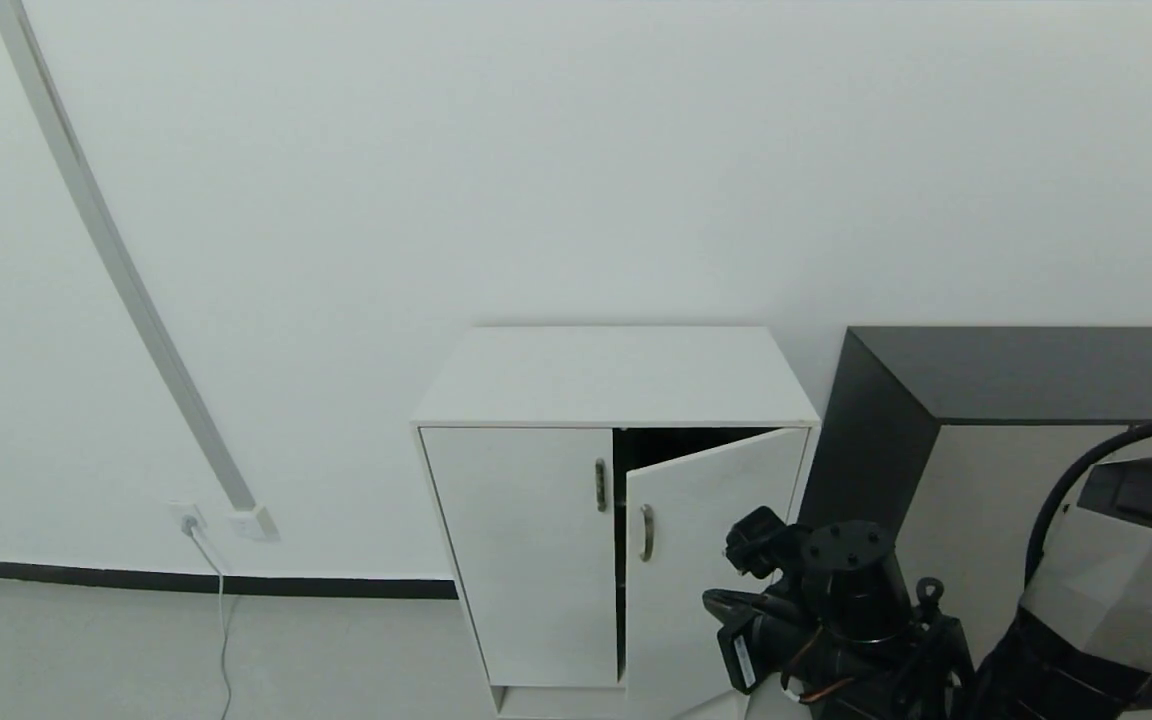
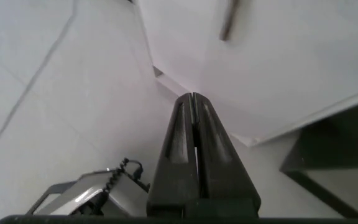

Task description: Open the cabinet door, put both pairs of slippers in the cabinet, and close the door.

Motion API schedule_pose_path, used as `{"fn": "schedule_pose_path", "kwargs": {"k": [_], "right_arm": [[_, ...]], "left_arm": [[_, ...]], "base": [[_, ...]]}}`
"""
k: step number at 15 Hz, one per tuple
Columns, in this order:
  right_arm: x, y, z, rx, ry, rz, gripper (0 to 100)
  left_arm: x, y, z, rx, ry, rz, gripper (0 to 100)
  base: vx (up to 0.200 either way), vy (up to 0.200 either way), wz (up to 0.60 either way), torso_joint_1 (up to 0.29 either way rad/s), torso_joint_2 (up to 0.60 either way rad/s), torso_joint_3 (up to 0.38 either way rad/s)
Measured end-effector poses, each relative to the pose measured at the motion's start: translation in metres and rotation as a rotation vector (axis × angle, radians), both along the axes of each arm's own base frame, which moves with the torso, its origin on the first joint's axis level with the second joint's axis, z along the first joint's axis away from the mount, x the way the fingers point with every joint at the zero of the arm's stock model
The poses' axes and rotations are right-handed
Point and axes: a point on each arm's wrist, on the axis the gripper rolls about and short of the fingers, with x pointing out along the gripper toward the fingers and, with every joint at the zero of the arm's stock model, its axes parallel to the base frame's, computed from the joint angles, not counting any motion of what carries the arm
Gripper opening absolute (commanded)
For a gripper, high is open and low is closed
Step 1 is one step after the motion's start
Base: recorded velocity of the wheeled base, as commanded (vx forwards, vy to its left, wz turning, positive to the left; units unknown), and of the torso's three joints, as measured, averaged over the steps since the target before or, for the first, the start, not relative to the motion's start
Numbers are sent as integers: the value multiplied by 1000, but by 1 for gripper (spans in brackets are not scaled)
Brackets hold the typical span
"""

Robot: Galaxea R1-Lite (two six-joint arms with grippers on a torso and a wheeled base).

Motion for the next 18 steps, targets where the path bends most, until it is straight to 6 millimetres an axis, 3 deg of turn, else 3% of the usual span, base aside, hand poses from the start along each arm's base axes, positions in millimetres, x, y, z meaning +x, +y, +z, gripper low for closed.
{"fn": "schedule_pose_path", "kwargs": {"k": [2, 8, 18], "right_arm": [[-1, 1, -4, -4, 6, 5, 0], [4, 7, -19, -2, 0, 8, 0], [66, 28, -41, 34, -43, -60, 0]], "left_arm": [[0, 0, 0, 0, 0, 1, 0], [0, 0, 0, 0, -1, 0, 0], [0, 0, 0, 0, -1, 0, 0]], "base": [[200, 0, 0, 7, 5, -2], [0, 0, 0, 0, 0, 0], [0, 0, 0, 0, 0, 0]]}}
